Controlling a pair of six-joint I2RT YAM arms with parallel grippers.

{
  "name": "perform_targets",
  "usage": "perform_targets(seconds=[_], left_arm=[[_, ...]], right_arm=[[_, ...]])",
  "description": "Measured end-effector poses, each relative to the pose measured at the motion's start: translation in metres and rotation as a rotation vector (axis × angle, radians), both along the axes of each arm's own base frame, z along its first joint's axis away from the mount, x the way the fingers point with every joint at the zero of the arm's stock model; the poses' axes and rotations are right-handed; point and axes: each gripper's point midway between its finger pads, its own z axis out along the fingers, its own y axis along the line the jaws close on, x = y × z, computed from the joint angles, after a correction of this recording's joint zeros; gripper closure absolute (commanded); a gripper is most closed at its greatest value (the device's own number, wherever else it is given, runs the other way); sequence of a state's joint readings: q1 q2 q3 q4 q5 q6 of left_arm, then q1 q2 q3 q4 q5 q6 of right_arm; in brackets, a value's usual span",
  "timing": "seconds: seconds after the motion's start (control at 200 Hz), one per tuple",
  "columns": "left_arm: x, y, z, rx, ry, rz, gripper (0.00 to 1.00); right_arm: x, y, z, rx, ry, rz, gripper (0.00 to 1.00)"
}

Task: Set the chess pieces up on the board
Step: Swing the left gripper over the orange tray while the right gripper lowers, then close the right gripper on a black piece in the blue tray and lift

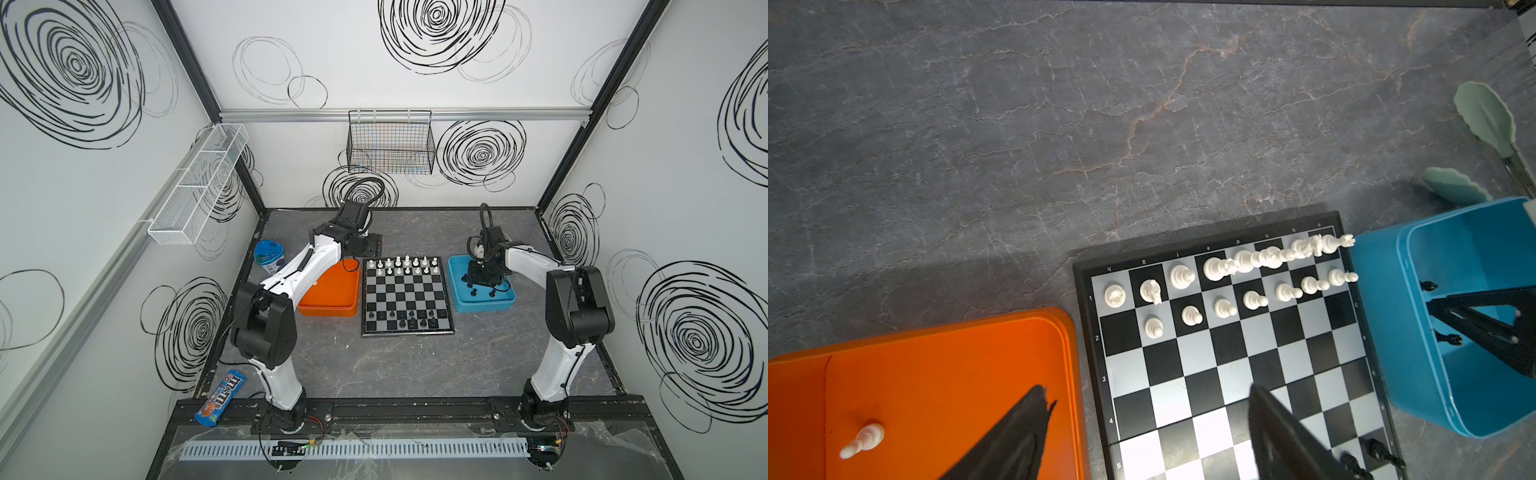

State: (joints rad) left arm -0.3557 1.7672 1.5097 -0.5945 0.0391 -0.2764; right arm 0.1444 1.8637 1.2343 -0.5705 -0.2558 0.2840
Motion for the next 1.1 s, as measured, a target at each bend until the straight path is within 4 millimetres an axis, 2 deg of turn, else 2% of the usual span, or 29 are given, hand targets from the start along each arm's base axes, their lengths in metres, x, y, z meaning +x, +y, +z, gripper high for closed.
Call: perform_targets(seconds=[0.245, 0.425, 0.565, 0.906, 1.101], left_arm=[[0.001, 0.001, -0.002, -0.015, -0.002, -0.001, 0.21], [0.002, 0.001, -0.003, -0.021, 0.0, -0.002, 0.21], [0.001, 0.002, -0.006, -0.023, 0.004, -0.001, 0.21], [-0.001, 0.011, -0.015, -0.025, 0.02, 0.013, 0.21], [0.0, 0.015, -0.014, -0.044, 0.023, 0.019, 0.21]], right_arm=[[-0.002, 0.001, -0.009, -0.004, 0.024, -0.002, 0.75], [0.0, 0.003, -0.007, -0.011, 0.017, 0.004, 0.81], [0.001, 0.004, -0.006, -0.019, 0.012, 0.008, 0.92], [0.001, 0.005, -0.003, -0.046, 0.006, 0.02, 0.96], [0.005, 0.007, 0.018, -0.058, -0.031, 0.035, 0.96]])
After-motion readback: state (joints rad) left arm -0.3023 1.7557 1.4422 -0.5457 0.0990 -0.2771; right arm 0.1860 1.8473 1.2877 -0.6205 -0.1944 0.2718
